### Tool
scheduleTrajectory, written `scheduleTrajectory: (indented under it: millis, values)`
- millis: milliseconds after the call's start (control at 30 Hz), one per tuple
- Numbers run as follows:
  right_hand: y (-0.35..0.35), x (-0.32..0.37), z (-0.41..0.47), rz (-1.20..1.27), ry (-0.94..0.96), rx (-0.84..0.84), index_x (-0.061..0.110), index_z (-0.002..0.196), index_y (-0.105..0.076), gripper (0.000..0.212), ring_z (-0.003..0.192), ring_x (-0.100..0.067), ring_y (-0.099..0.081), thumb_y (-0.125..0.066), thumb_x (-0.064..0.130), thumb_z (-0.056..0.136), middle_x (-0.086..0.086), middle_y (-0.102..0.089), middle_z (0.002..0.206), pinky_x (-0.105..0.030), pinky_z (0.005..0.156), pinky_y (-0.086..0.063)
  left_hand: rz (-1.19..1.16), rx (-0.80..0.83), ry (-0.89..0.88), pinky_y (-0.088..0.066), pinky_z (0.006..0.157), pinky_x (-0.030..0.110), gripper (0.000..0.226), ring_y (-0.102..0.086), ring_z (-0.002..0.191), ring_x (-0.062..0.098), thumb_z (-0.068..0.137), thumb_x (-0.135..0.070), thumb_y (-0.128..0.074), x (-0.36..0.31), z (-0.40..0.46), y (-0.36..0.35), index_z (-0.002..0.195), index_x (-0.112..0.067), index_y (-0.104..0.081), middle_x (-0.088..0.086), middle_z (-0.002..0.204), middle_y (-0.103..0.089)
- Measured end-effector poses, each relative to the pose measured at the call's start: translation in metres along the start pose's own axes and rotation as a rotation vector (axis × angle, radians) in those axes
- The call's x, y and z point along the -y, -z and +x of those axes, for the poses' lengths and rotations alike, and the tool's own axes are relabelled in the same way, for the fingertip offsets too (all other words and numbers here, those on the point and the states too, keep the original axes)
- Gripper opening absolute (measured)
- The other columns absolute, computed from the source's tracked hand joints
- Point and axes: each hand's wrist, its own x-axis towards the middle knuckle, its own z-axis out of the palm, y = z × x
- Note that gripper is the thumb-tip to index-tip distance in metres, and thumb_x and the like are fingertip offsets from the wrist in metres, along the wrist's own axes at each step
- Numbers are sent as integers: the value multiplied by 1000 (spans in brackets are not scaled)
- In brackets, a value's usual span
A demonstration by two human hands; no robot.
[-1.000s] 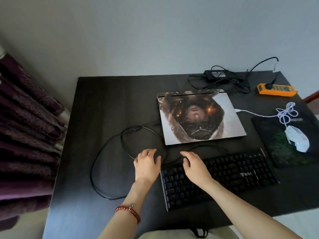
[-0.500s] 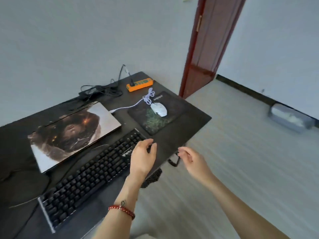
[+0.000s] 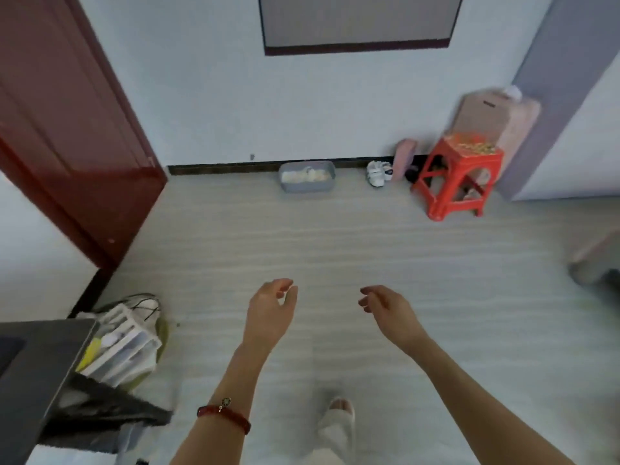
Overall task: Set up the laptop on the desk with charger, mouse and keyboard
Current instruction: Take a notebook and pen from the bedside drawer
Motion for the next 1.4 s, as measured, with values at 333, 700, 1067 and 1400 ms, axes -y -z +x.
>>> scheduleTrajectory:
  millis: [333,700,1067,1400]
  values:
    - [248,-108,191,112,-190,-291,6,111,-60,27,77,-12,-60,-38,9,96,-5,-65,91,0,59,-41,-90,307,-231,-39,78,18,21,-59,92,10,90,-24,-54,-227,219,-260,106,-15,-65,3,108,-66]
    - [531,-270,286,193,-409,-680,5,111,-60,27,78,-18,-61,-38,7,95,-7,-66,92,-19,67,-43,-116,677,-519,-34,71,6,20,-58,88,9,90,-20,-54,-484,305,-554,103,-11,-66,7,105,-68]
    - [784,-388,464,277,-447,-681,5,110,-61,27,82,-18,-61,-39,8,94,-12,-68,97,-25,76,-44,-96,703,-476,-41,78,18,19,-62,92,11,89,-20,-56,-683,415,-793,103,-10,-65,5,101,-69]
    - [973,-527,675,3,-514,-579,12,113,-61,27,102,-28,-63,-43,15,94,-12,-69,107,-31,87,-45,100,620,-652,-46,91,36,26,-60,105,27,88,-20,-58,-803,600,-1008,110,-7,-63,13,112,-66]
